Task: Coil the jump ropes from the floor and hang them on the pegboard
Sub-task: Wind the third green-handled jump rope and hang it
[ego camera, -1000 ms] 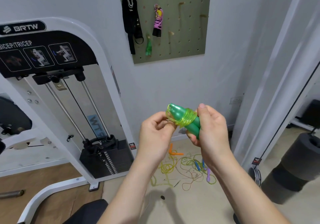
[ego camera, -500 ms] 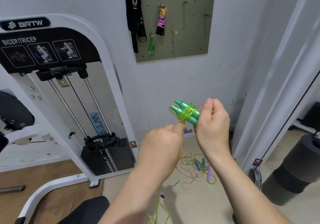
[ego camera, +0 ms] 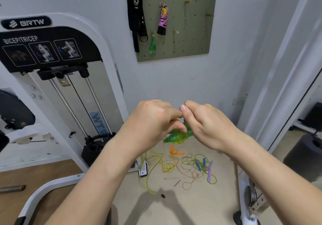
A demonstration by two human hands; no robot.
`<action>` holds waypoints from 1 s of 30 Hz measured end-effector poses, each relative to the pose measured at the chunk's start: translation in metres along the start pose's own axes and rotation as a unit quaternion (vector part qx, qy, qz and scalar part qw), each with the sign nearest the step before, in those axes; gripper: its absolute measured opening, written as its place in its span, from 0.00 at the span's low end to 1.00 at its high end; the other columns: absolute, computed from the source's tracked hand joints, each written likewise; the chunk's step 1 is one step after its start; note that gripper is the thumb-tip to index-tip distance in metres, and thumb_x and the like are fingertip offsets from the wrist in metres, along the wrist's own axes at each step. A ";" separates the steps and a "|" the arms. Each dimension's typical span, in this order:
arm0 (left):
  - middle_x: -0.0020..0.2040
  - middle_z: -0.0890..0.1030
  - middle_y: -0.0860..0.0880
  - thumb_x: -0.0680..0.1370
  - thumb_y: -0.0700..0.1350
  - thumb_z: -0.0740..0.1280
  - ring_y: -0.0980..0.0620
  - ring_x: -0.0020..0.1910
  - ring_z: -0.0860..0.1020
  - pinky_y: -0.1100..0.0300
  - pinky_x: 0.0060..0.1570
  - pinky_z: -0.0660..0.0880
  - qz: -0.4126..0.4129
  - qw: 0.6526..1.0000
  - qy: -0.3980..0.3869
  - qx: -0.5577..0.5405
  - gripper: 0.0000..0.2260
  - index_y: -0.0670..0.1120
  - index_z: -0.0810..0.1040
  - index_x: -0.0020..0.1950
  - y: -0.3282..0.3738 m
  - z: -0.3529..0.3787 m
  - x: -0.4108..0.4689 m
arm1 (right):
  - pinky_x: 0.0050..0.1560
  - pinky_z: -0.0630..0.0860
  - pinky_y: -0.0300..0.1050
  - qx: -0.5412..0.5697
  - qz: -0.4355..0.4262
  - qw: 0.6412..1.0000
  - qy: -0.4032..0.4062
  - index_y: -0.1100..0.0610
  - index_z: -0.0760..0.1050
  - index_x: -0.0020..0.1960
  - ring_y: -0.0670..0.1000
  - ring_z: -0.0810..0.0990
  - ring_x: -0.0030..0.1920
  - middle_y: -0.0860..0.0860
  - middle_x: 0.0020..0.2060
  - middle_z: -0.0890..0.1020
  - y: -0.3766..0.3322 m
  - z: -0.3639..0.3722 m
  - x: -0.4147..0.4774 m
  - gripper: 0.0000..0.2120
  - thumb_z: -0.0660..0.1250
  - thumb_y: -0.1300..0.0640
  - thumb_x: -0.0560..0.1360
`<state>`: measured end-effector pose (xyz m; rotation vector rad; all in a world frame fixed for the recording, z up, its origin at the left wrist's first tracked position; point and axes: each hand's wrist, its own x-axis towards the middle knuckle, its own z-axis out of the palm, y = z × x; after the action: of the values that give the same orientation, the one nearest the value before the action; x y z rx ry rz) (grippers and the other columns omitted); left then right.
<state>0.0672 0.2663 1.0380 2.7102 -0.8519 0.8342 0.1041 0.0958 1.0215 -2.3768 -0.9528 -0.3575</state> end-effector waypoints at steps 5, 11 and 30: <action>0.34 0.81 0.50 0.68 0.52 0.75 0.55 0.34 0.77 0.61 0.36 0.72 -0.149 0.948 -0.031 -0.281 0.06 0.50 0.85 0.38 0.002 -0.001 0.000 | 0.34 0.67 0.46 0.089 -0.013 0.995 -0.048 0.52 0.65 0.36 0.47 0.69 0.30 0.46 0.26 0.70 0.000 -0.011 -0.003 0.20 0.49 0.43 0.81; 0.33 0.82 0.52 0.66 0.45 0.71 0.59 0.34 0.77 0.69 0.37 0.73 -0.247 0.824 -0.050 -0.507 0.08 0.41 0.82 0.40 0.002 -0.004 0.002 | 0.29 0.71 0.53 0.149 -0.011 0.989 0.003 0.52 0.65 0.35 0.50 0.72 0.26 0.50 0.26 0.72 -0.007 -0.010 -0.002 0.20 0.53 0.42 0.80; 0.25 0.72 0.49 0.78 0.32 0.56 0.59 0.19 0.60 0.69 0.20 0.52 -0.395 0.576 0.108 -0.707 0.15 0.45 0.73 0.36 0.039 0.042 -0.012 | 0.31 0.64 0.43 0.433 0.184 0.837 0.280 0.50 0.72 0.31 0.49 0.66 0.27 0.43 0.24 0.68 -0.016 0.022 0.011 0.16 0.59 0.46 0.75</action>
<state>0.0564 0.2263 0.9964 1.1521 0.0136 0.0464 0.1014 0.1245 1.0147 -1.4262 -0.2510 -0.3409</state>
